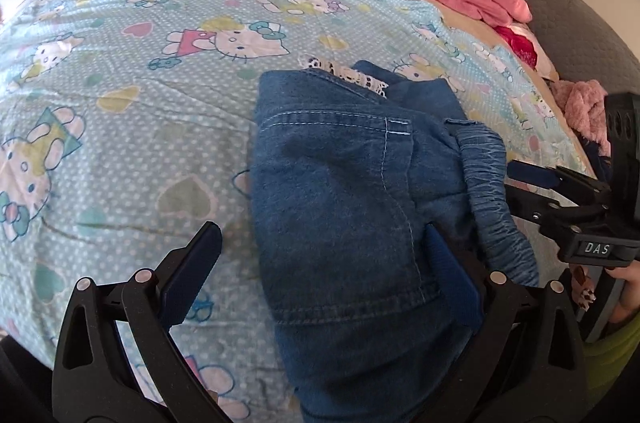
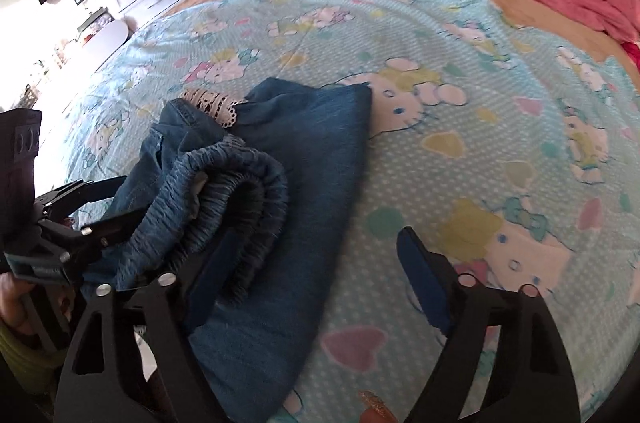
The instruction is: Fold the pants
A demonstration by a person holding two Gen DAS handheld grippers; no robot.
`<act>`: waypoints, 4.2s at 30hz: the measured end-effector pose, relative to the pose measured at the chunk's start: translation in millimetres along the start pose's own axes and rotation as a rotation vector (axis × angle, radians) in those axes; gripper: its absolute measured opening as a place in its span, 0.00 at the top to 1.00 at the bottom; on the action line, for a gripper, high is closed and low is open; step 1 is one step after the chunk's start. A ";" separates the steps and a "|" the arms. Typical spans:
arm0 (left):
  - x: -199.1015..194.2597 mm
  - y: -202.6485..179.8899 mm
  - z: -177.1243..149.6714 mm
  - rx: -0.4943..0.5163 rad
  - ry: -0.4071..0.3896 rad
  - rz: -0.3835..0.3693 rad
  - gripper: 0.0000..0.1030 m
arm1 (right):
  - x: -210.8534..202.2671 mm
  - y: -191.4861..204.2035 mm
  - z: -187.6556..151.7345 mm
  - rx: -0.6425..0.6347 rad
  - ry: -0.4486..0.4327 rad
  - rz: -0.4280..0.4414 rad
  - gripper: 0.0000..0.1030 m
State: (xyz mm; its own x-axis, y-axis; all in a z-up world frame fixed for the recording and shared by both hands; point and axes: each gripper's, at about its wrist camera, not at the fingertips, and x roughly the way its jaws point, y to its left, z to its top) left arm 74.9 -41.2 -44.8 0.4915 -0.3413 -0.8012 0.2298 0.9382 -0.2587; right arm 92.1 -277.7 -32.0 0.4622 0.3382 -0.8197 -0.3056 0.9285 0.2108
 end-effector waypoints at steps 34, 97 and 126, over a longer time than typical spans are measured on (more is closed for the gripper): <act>-14.9 17.1 91.4 0.066 -0.175 0.073 0.80 | 22.7 56.8 102.9 -0.127 -0.180 0.096 0.85; -110.9 37.5 -29.9 -0.024 -0.254 0.181 0.09 | -94.4 90.2 -14.8 -0.060 -0.388 -0.105 0.04; -102.6 44.2 -68.5 -0.068 -0.186 0.219 0.09 | -65.8 102.0 -55.1 -0.065 -0.282 -0.133 0.04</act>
State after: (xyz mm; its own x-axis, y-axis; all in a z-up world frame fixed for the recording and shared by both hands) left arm -22.9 39.2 -10.9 0.6699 -0.1290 -0.7312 0.0473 0.9902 -0.1314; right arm -15.4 -213.7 14.0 0.7115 0.2523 -0.6558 -0.2753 0.9588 0.0703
